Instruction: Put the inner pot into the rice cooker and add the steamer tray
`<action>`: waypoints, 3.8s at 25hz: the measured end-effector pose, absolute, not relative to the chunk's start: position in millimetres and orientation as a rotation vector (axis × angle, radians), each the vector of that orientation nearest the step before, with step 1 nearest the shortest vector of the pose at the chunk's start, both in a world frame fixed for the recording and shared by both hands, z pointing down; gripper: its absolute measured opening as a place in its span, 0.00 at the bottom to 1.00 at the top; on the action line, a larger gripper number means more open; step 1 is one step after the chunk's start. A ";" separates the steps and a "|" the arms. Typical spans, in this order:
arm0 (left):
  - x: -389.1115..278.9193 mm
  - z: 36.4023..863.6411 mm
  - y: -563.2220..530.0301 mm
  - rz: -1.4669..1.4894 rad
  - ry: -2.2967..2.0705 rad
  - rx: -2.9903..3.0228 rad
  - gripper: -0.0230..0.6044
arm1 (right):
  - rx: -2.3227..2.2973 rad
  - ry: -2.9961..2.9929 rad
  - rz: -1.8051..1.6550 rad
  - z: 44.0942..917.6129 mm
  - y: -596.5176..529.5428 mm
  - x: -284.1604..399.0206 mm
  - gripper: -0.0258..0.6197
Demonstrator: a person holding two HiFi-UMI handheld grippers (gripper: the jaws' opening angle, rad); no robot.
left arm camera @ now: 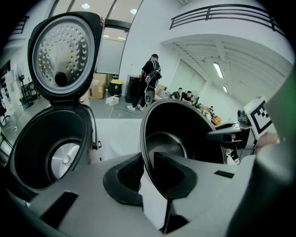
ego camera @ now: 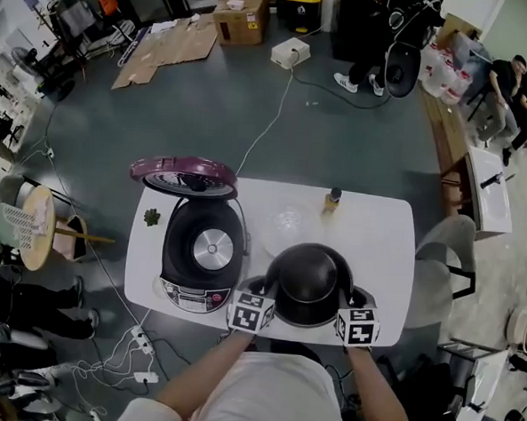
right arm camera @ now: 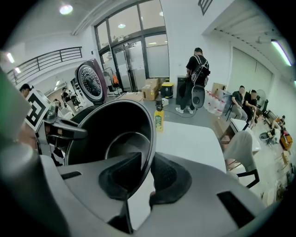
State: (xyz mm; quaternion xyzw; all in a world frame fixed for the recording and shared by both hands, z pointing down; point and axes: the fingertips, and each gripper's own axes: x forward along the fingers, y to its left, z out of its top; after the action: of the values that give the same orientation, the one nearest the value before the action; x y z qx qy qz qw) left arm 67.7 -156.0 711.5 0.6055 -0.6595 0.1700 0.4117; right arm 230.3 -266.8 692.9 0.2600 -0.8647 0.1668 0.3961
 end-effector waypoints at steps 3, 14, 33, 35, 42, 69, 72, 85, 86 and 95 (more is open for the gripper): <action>50.8 691.6 -154.9 0.434 -1.699 1.548 0.17 | 0.659 -2.218 0.394 677.3 -264.7 214.2 0.16; -8.4 626.5 -140.1 0.390 -1.844 1.586 0.17 | 0.677 -2.332 0.304 610.9 -254.7 151.6 0.16; -110.7 577.7 -62.8 0.336 -2.099 1.444 0.16 | 0.518 -2.477 0.200 572.8 -203.9 31.0 0.15; -122.3 575.8 -52.9 0.332 -2.121 1.426 0.16 | 0.497 -2.486 0.189 572.6 -196.1 17.0 0.15; -151.5 571.0 -15.5 0.320 -2.153 1.367 0.17 | 0.435 -2.506 0.168 571.7 -166.3 -22.2 0.15; -223.7 615.1 3.7 0.399 -1.984 1.370 0.18 | 0.365 -2.347 0.210 618.9 -141.3 -93.7 0.17; -225.1 622.1 3.9 0.413 -1.958 1.361 0.18 | 0.361 -2.323 0.202 621.9 -139.9 -95.2 0.18; -228.4 668.3 -1.1 0.495 -1.800 1.365 0.20 | 0.343 -2.192 0.249 664.4 -142.0 -100.1 0.18; -229.6 672.7 -1.8 0.501 -1.799 1.369 0.20 | 0.346 -2.188 0.250 667.4 -142.1 -100.6 0.18; -228.7 711.0 -6.3 0.650 -1.755 1.361 0.23 | 0.410 -2.173 0.228 697.0 -150.4 -101.5 0.17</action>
State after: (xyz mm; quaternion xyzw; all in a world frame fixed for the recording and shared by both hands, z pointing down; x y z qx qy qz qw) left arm -228.7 -6.3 711.0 0.5386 -0.6943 0.2572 0.4021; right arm -101.5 -150.4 697.0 0.1654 -0.8763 0.0920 0.4431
